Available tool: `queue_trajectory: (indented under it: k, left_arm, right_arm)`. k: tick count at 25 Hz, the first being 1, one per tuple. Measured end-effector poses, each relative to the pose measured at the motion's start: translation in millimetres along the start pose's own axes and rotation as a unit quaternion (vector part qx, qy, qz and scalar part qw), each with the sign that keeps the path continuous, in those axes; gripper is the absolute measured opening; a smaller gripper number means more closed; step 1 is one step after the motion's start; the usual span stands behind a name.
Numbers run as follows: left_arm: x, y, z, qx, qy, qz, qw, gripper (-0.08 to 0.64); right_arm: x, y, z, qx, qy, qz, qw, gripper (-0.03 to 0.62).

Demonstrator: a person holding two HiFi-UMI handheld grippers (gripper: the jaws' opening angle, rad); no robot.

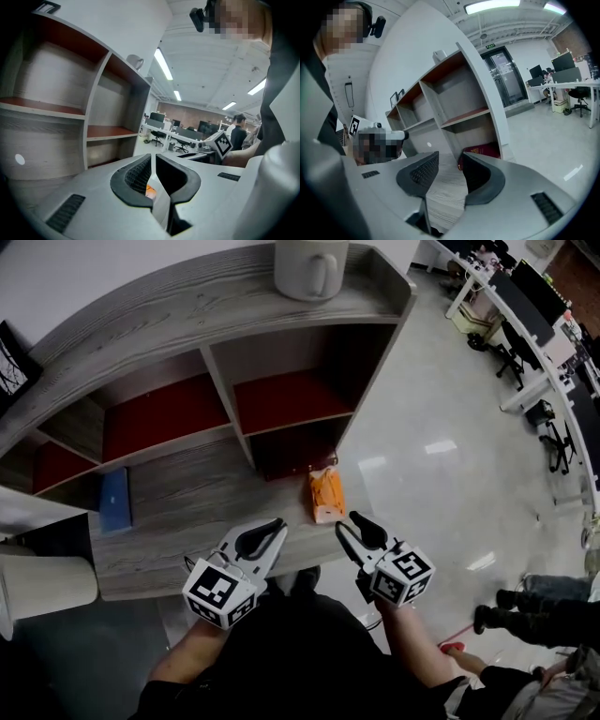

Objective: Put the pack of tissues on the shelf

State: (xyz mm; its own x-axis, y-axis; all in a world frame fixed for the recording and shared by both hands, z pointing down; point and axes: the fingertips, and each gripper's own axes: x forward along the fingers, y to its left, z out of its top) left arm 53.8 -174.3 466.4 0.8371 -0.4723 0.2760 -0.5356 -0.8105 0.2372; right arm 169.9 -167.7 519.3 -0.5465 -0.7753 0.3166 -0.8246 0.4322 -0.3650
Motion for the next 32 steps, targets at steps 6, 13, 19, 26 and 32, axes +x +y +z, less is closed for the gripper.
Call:
queue_trajectory:
  k: [6,13,19,26,32]
  left_arm:
    - [7,18,-3,-0.008,-0.005,0.001,1.0,0.04]
    - [12,34,-15,-0.022,0.008,0.009,0.9997,0.04]
    - [18,41,-28,-0.032,0.024,0.009,0.9991,0.04]
    - [26,41,-36,-0.032,0.036,0.004,0.9988,0.04]
    - [26,40,-47,-0.037,0.047,0.007,0.9982,0.04]
  right_arm:
    - [25,-15,-22,-0.002,0.034,-0.026,0.999,0.162]
    - [47,-39,-48,-0.014,0.069,-0.047,0.996,0.207]
    - [69,-68,-83,-0.013,0.107,-0.073,0.992,0.227]
    - [82,-97,-118,-0.01,0.14,-0.091,0.986,0.234]
    - [93,-106,-144,-0.02,0.164,-0.092,0.982,0.235]
